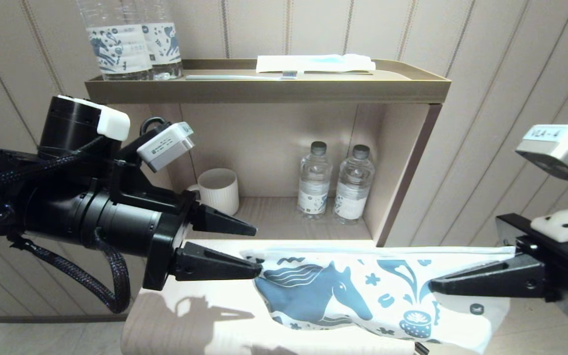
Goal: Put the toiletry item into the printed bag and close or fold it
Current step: Hand it to the other hand
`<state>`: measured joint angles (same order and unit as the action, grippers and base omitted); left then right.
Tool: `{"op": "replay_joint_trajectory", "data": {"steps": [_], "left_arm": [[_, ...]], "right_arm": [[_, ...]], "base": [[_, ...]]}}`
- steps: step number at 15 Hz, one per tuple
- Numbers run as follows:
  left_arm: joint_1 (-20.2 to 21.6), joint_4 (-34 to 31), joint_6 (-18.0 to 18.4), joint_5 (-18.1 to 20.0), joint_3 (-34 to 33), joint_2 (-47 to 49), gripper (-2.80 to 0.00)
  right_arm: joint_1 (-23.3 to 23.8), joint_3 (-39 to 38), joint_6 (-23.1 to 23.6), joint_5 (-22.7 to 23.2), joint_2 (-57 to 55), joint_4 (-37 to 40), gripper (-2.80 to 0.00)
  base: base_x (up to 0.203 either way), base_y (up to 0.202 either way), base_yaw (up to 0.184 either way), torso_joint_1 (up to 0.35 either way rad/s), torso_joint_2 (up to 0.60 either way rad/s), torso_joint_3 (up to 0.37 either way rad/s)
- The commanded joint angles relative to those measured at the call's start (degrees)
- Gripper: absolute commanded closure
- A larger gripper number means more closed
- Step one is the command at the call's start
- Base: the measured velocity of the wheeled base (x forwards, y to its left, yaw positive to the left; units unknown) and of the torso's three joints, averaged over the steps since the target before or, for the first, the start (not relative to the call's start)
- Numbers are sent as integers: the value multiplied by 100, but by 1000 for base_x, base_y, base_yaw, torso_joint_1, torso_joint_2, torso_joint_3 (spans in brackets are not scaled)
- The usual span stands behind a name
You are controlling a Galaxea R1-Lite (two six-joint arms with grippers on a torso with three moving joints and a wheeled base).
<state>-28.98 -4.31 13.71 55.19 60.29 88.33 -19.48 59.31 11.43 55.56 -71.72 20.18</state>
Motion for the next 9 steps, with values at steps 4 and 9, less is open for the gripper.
{"op": "replay_joint_trajectory", "data": {"steps": [4, 9], "left_arm": [[508, 35, 8, 352, -228, -35, -280], [657, 26, 276, 532, -413, 106, -280]], "right_arm": [[-3, 46, -1, 157, 26, 13, 0], [-21, 105, -10, 302, -52, 4, 0]], "base": [[0, 0, 0, 0, 0, 0], [0, 0, 0, 0, 0, 0]]}}
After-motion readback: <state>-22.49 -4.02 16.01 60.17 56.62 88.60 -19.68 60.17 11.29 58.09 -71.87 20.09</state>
